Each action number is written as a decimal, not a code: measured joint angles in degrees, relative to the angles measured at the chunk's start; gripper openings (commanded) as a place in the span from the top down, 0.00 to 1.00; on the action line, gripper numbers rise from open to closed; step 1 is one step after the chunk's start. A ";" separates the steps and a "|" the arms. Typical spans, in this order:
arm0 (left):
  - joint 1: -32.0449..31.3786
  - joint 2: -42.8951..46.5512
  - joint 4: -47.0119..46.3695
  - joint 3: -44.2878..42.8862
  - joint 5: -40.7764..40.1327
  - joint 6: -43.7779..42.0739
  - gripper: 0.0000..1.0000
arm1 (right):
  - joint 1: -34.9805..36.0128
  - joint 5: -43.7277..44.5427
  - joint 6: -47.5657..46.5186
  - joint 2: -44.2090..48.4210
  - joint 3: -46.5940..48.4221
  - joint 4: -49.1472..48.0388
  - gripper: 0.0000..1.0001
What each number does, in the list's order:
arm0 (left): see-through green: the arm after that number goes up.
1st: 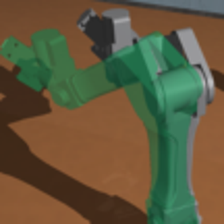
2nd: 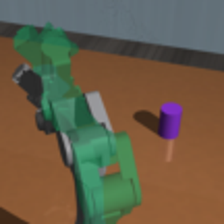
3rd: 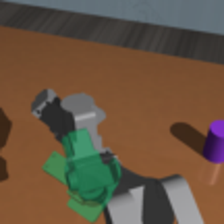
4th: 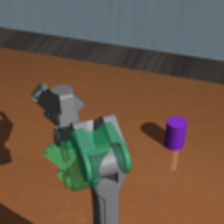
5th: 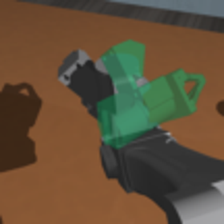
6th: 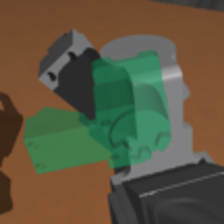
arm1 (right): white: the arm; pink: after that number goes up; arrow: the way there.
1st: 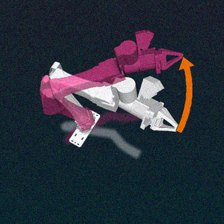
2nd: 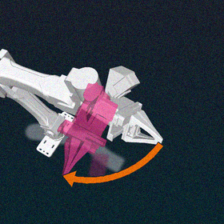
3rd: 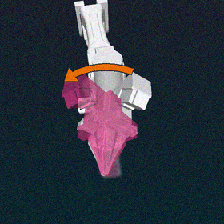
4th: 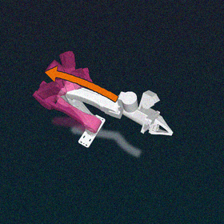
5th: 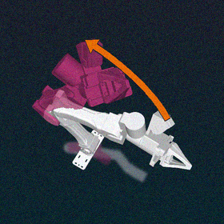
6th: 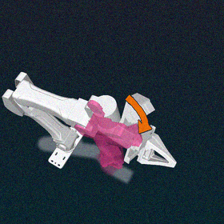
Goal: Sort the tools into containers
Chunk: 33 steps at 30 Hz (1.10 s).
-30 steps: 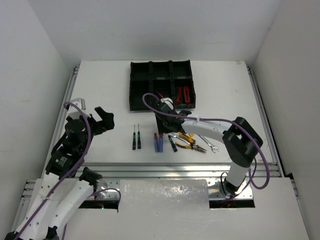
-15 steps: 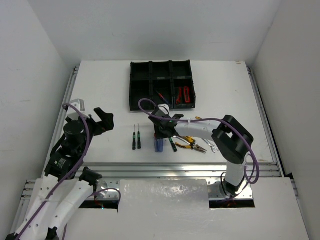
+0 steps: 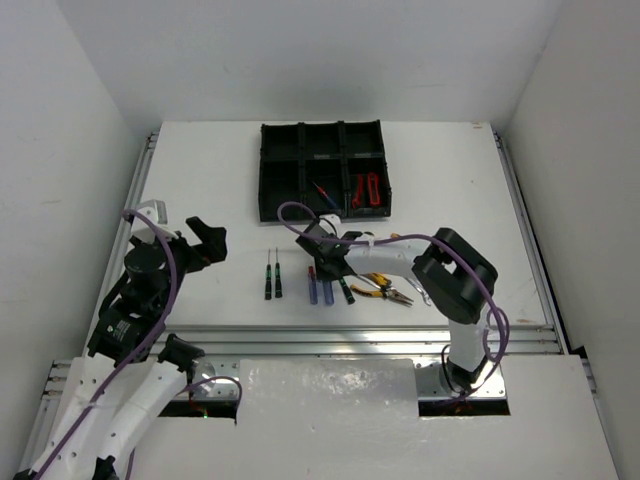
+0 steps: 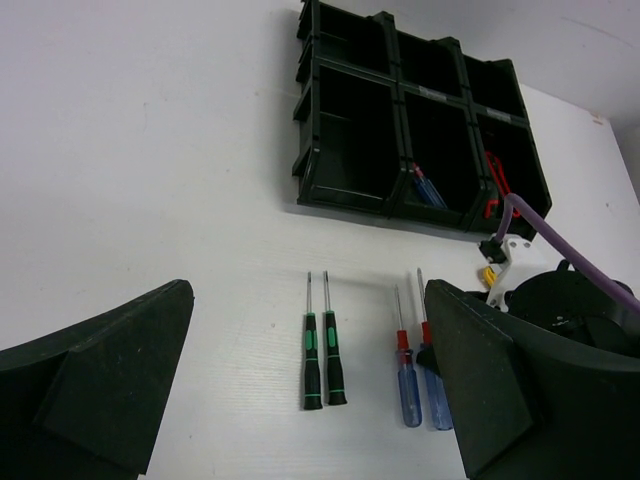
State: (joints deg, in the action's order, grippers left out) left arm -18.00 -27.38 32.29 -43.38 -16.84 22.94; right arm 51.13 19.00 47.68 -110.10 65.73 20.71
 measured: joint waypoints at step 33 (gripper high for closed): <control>-0.02 -1.95 -0.66 0.35 2.05 -0.22 0.00 | -15.52 0.68 -63.19 -18.91 33.86 -17.53 0.71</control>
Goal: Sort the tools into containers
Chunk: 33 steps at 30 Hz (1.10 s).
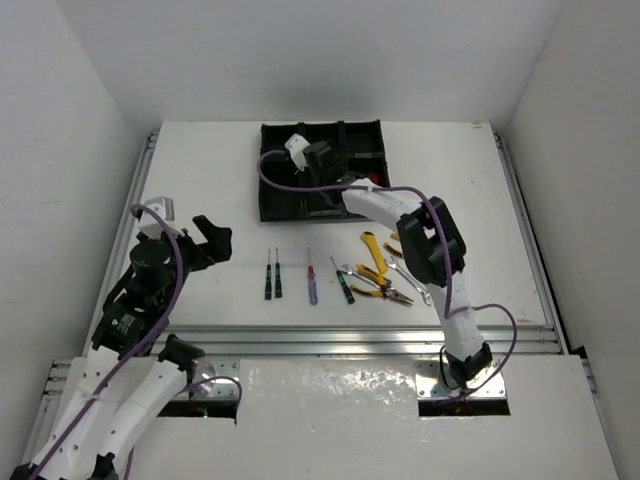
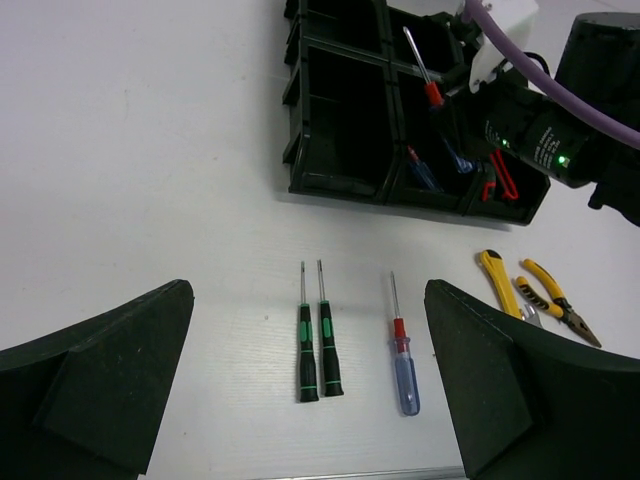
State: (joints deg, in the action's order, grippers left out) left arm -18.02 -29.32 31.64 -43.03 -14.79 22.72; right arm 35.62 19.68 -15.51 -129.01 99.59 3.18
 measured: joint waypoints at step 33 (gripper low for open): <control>0.00 0.46 -0.55 0.00 0.68 -0.22 0.00 | 18.16 -7.26 49.29 18.49 -28.13 22.91 0.51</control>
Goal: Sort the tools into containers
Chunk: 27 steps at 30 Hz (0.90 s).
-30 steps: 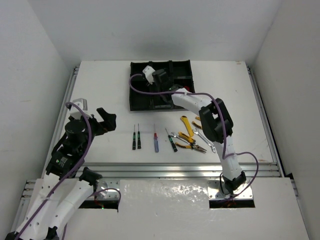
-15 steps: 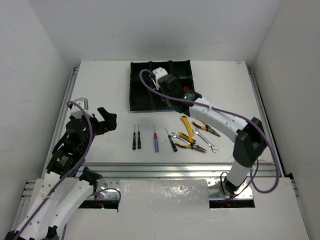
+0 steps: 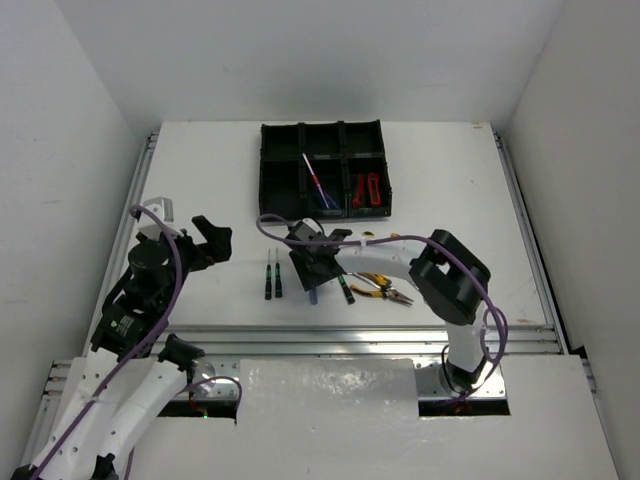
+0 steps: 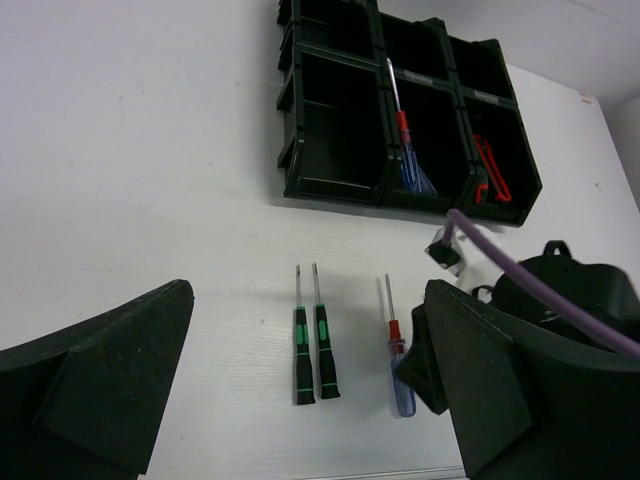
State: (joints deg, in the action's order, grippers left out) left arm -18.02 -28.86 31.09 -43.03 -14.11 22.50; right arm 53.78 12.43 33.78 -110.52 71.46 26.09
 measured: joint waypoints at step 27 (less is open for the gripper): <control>0.00 0.22 0.00 0.00 0.07 0.00 0.00 | -9.33 -4.92 -26.62 15.78 -0.33 -11.56 1.00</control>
State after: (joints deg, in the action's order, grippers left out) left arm -18.02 -28.64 31.09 -43.03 -14.04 22.50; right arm 44.45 7.51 7.16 -94.74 71.13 14.52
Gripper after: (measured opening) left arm 0.995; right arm 0.167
